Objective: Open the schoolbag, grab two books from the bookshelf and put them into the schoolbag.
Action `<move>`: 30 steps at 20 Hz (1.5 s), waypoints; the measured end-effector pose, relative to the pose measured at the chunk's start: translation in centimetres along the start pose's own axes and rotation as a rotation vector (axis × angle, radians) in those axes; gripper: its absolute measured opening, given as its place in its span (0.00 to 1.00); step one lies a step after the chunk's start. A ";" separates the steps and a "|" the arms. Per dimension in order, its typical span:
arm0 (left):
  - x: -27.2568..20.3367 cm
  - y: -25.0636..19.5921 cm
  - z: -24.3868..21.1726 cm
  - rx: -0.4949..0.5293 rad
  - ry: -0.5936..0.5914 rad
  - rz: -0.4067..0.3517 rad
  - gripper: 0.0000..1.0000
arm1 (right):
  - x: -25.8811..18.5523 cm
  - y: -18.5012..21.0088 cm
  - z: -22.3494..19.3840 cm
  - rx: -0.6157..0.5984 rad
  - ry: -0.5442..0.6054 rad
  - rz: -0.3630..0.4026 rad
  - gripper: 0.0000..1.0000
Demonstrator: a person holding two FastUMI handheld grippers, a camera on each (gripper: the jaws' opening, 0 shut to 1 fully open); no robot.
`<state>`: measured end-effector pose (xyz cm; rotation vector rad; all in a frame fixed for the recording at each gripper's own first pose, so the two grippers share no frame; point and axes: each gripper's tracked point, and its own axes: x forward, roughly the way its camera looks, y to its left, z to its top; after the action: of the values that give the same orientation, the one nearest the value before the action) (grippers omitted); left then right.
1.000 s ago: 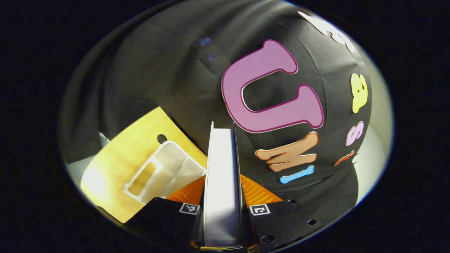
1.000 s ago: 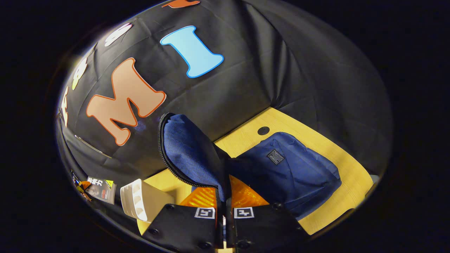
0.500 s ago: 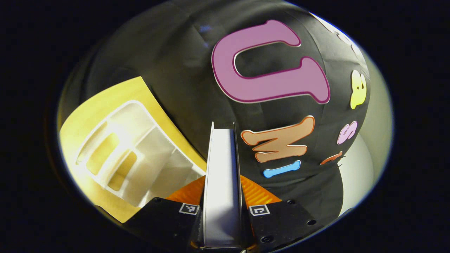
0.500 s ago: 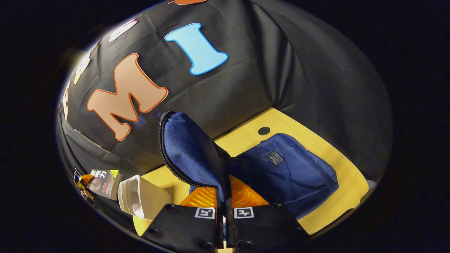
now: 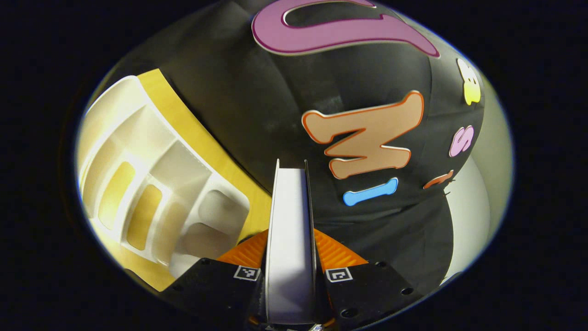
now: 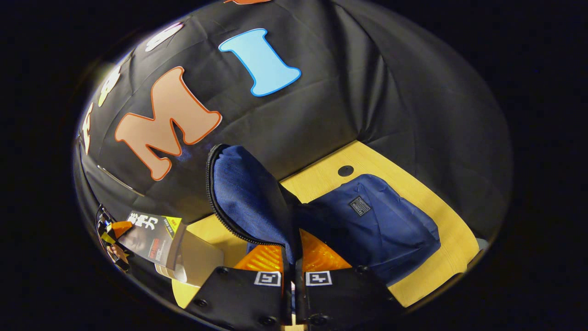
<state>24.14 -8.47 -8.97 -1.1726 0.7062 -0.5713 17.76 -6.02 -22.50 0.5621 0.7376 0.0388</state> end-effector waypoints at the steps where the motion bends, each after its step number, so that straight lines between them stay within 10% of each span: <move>1: 1.0 -0.2 -0.6 0.000 0.006 -0.006 0.39 | 0.0 0.0 0.0 0.000 0.001 0.000 0.06; 30: 22.3 3.0 -22.5 -0.073 0.187 0.090 0.37 | 0.2 0.8 0.7 -0.021 -0.012 0.039 0.07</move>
<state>22.00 -37.76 -21.20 -1.1579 0.9418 -0.5888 18.47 -5.58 -21.81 0.5559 0.7142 0.0791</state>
